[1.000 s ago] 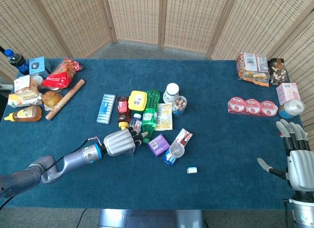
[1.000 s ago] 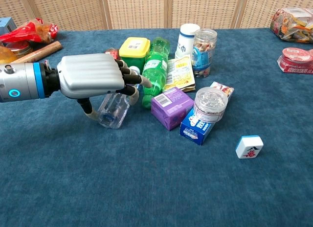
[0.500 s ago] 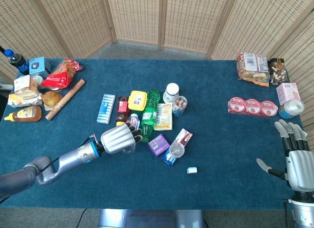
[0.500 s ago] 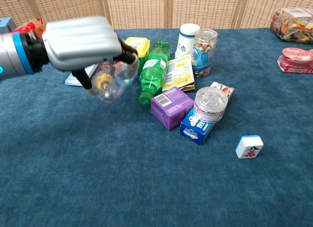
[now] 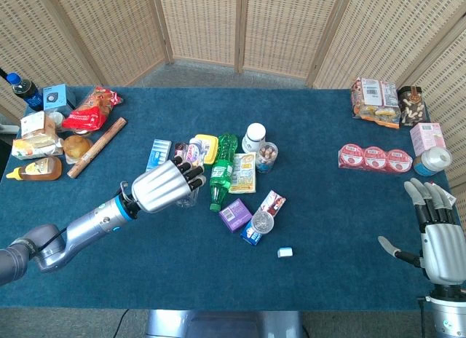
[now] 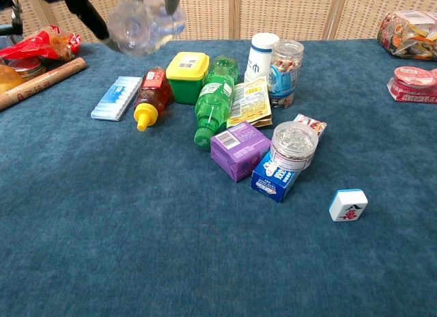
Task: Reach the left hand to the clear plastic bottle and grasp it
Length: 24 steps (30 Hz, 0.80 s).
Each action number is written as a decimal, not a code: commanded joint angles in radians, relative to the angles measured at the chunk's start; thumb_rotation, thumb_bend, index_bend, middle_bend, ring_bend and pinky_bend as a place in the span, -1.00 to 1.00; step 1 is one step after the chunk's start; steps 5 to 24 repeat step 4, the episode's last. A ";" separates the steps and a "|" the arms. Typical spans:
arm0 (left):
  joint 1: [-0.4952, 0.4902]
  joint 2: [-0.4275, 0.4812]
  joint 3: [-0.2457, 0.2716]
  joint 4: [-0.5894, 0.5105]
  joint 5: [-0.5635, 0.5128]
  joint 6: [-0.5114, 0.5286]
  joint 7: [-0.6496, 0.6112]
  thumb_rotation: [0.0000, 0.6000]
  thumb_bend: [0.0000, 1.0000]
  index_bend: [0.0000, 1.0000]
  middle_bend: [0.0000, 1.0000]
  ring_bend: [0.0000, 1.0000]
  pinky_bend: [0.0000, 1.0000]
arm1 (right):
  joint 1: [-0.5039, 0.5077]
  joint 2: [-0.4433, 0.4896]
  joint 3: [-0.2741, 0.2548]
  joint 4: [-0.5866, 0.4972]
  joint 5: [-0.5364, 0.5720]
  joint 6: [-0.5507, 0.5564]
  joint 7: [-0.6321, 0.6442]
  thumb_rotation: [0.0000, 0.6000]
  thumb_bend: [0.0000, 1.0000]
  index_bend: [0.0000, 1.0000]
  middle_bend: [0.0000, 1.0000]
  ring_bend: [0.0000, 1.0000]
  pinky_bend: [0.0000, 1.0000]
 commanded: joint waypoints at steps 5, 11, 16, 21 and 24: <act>0.001 0.027 -0.017 -0.026 -0.010 0.012 0.008 1.00 -0.90 0.51 0.34 0.15 0.35 | 0.000 -0.001 0.000 -0.001 0.000 0.000 0.000 1.00 -1.00 -1.00 -1.00 -1.00 -1.00; 0.001 0.027 -0.017 -0.026 -0.010 0.012 0.008 1.00 -0.90 0.51 0.34 0.15 0.35 | 0.000 -0.001 0.000 -0.001 0.000 0.000 0.000 1.00 -1.00 -1.00 -1.00 -1.00 -1.00; 0.001 0.027 -0.017 -0.026 -0.010 0.012 0.008 1.00 -0.90 0.51 0.34 0.15 0.35 | 0.000 -0.001 0.000 -0.001 0.000 0.000 0.000 1.00 -1.00 -1.00 -1.00 -1.00 -1.00; 0.001 0.027 -0.017 -0.026 -0.010 0.012 0.008 1.00 -0.90 0.51 0.34 0.15 0.35 | 0.000 -0.001 0.000 -0.001 0.000 0.000 0.000 1.00 -1.00 -1.00 -1.00 -1.00 -1.00; 0.001 0.027 -0.017 -0.026 -0.010 0.012 0.008 1.00 -0.90 0.51 0.34 0.15 0.35 | 0.000 -0.001 0.000 -0.001 0.000 0.000 0.000 1.00 -1.00 -1.00 -1.00 -1.00 -1.00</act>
